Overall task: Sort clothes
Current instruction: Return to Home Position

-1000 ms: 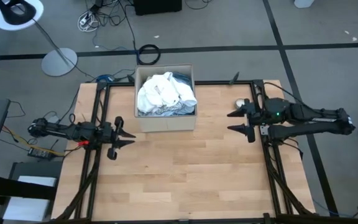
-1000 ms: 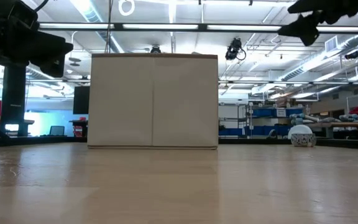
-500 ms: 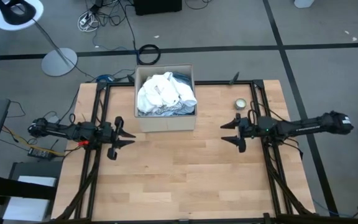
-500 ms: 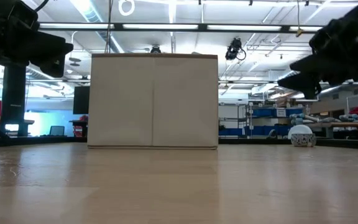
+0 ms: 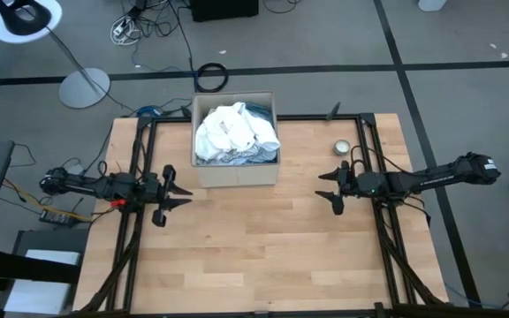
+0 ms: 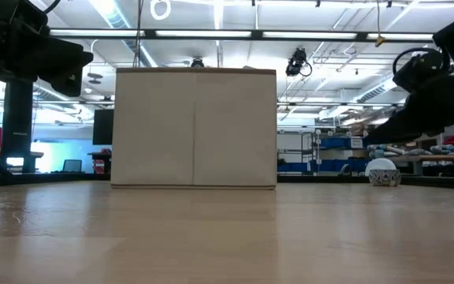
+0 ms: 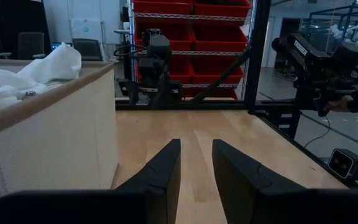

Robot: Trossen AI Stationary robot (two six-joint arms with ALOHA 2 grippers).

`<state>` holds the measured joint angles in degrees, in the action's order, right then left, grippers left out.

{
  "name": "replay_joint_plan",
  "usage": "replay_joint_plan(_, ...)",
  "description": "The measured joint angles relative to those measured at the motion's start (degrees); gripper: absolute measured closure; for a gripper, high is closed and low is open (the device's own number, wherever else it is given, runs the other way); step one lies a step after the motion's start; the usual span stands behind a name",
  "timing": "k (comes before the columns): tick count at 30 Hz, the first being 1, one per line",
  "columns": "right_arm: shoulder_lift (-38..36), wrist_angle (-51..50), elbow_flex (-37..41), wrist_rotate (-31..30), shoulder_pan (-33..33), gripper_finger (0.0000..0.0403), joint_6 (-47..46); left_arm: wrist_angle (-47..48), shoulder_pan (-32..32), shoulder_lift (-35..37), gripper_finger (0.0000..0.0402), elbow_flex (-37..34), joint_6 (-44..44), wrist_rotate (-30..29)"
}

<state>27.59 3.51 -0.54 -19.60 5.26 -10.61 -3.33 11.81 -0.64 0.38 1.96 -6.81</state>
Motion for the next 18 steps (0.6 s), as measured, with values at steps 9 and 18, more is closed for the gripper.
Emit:
replay_joint_plan(9,5.74,-1.06,0.02,8.57,0.00,0.0114,-0.30,0.02,0.00,0.00,0.0303,0.00,0.00,-0.02)
replay_joint_plan(18,7.93,0.02,0.07,9.36,0.00,0.0115,-0.27,0.02,0.00,0.00,0.0303,0.00,0.00,-0.02)
